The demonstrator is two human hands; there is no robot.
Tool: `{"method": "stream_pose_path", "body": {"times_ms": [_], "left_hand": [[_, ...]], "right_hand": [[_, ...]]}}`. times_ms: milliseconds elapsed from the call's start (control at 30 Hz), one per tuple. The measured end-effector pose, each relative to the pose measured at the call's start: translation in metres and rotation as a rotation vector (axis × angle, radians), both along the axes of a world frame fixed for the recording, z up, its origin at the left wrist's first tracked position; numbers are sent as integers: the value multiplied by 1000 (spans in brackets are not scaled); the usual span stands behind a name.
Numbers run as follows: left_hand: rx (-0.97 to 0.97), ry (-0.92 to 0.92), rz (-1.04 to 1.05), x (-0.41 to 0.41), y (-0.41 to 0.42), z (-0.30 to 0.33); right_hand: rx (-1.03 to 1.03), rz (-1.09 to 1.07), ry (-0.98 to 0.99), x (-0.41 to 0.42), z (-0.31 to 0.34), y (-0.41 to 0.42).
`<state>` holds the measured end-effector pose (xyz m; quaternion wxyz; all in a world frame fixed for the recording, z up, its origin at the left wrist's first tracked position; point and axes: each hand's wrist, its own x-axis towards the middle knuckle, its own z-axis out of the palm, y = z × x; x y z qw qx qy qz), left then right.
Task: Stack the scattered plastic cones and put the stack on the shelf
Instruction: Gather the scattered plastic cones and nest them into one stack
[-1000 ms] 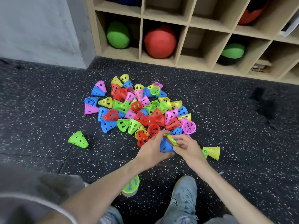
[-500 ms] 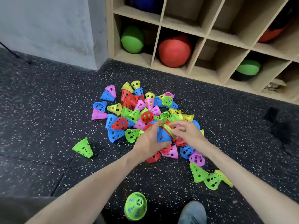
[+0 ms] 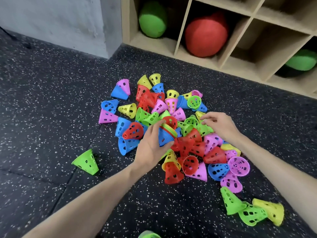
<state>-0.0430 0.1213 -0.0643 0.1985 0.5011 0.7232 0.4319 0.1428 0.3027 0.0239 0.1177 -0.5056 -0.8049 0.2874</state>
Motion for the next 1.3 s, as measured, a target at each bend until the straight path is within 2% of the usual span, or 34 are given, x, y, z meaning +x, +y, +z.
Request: {"method": "stream_pose_path", "body": {"times_ms": [300,533,667,900,1100,1300], "left_hand": [[9,10,75,-23,32,-19],[84,67,3,-24,89,-13],[118,-10,0,-26,129,-12],[95,-16,-69,-36,156,-37],[115,-90,-20,-30,170,-49],[115,-108,-21,-30,177,-49]], "right_hand": [[112,33,-67,-43,-37,73],[243,153,-279,-62,-73,141],[248,106,-265,-76,-85,171],[63,12,-343,-75,-107,216],[18,-109,-207,-94,-106,221],[-126,-156,-201,-97,-110,229]]}}
